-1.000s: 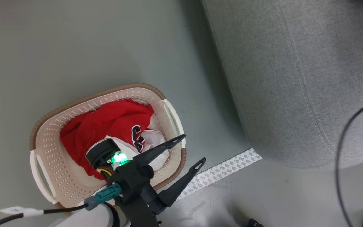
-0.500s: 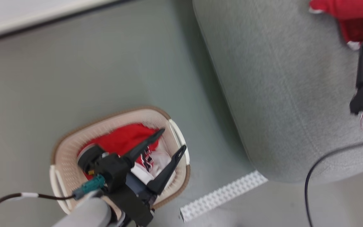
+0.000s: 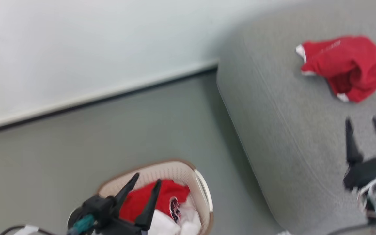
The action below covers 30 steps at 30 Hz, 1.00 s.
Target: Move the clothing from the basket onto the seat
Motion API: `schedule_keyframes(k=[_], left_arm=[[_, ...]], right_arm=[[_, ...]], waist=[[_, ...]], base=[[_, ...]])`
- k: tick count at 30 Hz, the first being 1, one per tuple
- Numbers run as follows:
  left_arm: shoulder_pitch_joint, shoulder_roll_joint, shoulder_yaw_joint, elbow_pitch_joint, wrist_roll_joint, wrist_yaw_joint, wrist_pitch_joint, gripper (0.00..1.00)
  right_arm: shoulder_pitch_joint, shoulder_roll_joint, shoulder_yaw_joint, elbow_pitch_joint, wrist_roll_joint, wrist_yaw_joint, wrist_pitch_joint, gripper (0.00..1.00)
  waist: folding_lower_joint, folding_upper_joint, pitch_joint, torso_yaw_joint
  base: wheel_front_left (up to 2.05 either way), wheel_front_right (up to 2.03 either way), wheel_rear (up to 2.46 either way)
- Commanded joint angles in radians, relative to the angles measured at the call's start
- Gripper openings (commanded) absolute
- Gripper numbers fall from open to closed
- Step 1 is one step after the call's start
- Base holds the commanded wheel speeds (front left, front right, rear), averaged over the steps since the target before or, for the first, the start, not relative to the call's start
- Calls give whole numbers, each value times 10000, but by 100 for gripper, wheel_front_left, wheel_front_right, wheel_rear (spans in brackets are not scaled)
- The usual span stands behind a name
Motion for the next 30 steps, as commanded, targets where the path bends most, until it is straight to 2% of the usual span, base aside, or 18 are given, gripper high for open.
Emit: schedule_keyframes(k=[1, 5, 6, 11, 15, 21, 30], left_arm=[[539, -72, 331, 148, 167, 151, -47, 100], [1271, -123, 1272, 212, 431, 541, -49, 100], [1271, -123, 1272, 212, 431, 541, -49, 100], [2025, -230, 2432, 139, 711, 744, -51, 100], [2667, -323, 3284, 62, 1046, 705, -51, 100], [3403, -464, 4352, 147, 1379, 461, -51, 100], [4031, -742, 5369, 137, 1977, -245, -54, 100]], right_arm=[[768, 303, -34, -483, 47, -1, 116, 100], [1968, 1338, -208, -1799, -49, -1, 346, 100], [1968, 1338, -208, -1799, -49, -1, 346, 100], [3177, 2342, -47, -2661, -356, -1, 460, 100], [4031, 2969, -324, -3223, -665, -1, 422, 100], [4984, 3210, 183, -3742, -960, -1, 492, 100], [5497, 3273, 505, -3713, -957, -1, 505, 100]], waist=[[4, 2, -1885, 1091], [4, 2, -2184, 1267], [4, 2, -2184, 1267], [4, 2, -2498, 1635], [4, 2, -2710, 1949], [4, 2, -2966, 2357], [4, 2, -3112, 2846]], base=[[0, 0, 0], [0, 0, 0], [0, 0, 0], [0, 0, 0], [0, 0, 0], [0, 0, 0], [0, 0, 0]])
